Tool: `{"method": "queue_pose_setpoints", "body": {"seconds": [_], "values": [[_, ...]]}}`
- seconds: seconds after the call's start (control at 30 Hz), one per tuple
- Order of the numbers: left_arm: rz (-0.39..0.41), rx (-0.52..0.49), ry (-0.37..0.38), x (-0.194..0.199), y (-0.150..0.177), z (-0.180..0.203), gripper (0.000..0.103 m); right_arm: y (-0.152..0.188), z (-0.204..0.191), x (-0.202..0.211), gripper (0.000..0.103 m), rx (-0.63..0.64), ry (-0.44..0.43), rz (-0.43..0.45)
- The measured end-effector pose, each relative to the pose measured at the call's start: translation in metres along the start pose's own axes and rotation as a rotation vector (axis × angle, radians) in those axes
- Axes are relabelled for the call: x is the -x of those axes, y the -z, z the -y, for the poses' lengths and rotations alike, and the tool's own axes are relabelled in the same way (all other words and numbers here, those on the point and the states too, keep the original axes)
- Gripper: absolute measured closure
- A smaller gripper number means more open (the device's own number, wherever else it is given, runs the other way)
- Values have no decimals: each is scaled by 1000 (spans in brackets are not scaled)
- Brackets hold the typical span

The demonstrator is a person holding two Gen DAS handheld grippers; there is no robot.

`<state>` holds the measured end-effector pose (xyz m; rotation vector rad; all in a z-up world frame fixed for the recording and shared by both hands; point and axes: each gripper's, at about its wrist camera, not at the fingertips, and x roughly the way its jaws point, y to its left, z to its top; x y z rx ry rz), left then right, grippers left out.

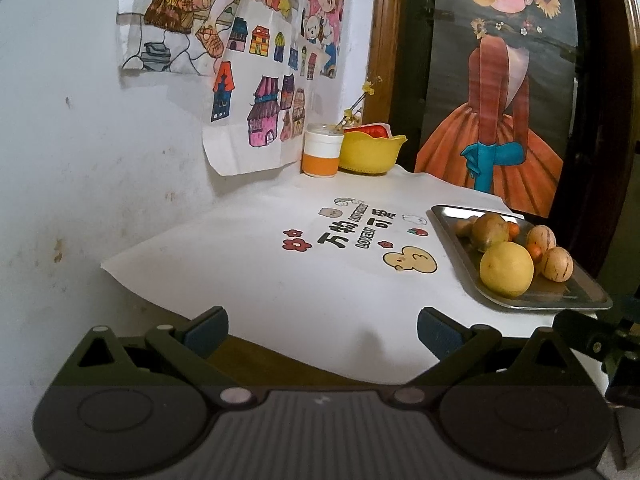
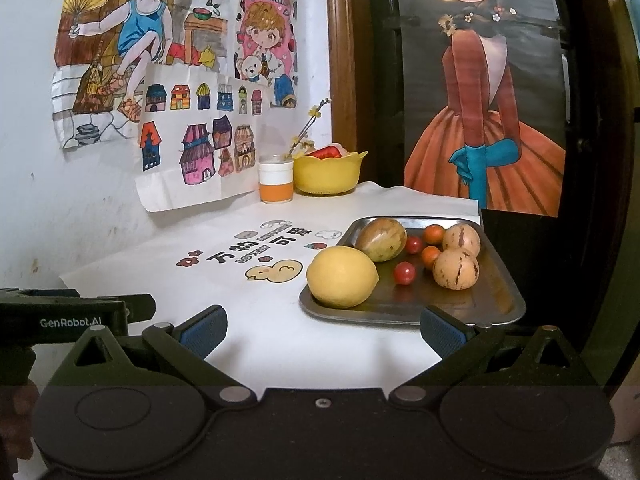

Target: Organize fruits

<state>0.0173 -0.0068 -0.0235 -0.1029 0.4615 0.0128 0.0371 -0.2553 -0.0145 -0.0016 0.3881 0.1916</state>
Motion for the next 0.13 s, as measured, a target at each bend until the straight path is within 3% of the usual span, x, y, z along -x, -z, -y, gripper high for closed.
{"method": "queue_pose_setpoints", "body": {"seconds": [0.13], "values": [[-10,19,3,-2,0,-4,0,0,0,-1,1,2,-3,-5]]}}
